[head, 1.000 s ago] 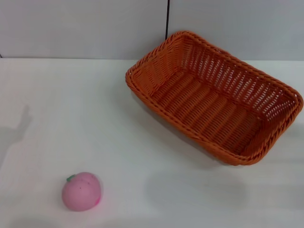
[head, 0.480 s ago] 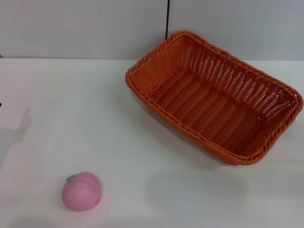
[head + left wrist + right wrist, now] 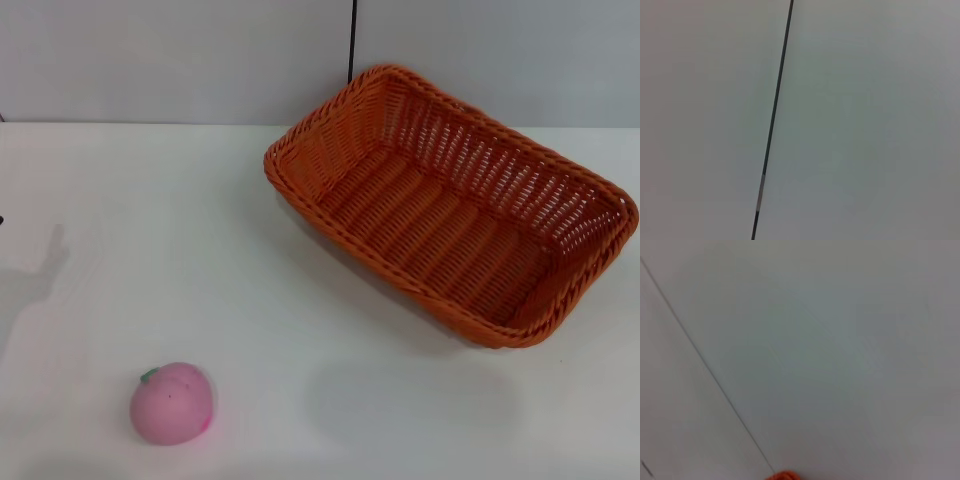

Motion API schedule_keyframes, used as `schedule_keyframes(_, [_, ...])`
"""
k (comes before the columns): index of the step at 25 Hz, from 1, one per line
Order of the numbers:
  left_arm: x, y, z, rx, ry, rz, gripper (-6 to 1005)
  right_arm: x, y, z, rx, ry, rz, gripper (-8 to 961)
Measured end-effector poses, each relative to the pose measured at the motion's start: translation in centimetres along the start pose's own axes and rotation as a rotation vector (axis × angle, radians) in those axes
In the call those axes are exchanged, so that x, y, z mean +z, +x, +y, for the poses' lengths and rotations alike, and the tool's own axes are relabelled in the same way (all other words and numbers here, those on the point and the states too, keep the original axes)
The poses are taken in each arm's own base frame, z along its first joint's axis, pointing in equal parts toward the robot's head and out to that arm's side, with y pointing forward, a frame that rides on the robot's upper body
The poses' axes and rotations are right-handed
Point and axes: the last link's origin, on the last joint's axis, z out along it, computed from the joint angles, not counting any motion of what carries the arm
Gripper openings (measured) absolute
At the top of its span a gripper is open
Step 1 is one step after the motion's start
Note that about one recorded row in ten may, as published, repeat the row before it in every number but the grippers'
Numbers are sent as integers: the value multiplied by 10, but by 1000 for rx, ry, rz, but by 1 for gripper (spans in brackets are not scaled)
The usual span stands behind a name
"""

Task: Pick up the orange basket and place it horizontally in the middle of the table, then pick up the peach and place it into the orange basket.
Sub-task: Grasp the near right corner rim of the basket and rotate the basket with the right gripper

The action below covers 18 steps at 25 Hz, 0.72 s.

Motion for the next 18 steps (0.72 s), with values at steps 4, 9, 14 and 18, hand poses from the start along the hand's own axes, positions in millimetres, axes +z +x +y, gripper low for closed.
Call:
schedule_keyframes(4, [0,1,-1,0,3,6,859,3,-41,8,4,23,158,610])
schedule_keyframes(9, [1,2,0,1,-1,9,859,24,-69,16,9,53,413,609])
schedule_keyframes(14, [-3,4,-1,1,-1,22,859,52,-81,19,-8,101,614,609])
schedule_keyframes(18, [-10,5,-3,2,5,31,859,67,-78,21,-17,106,667,609])
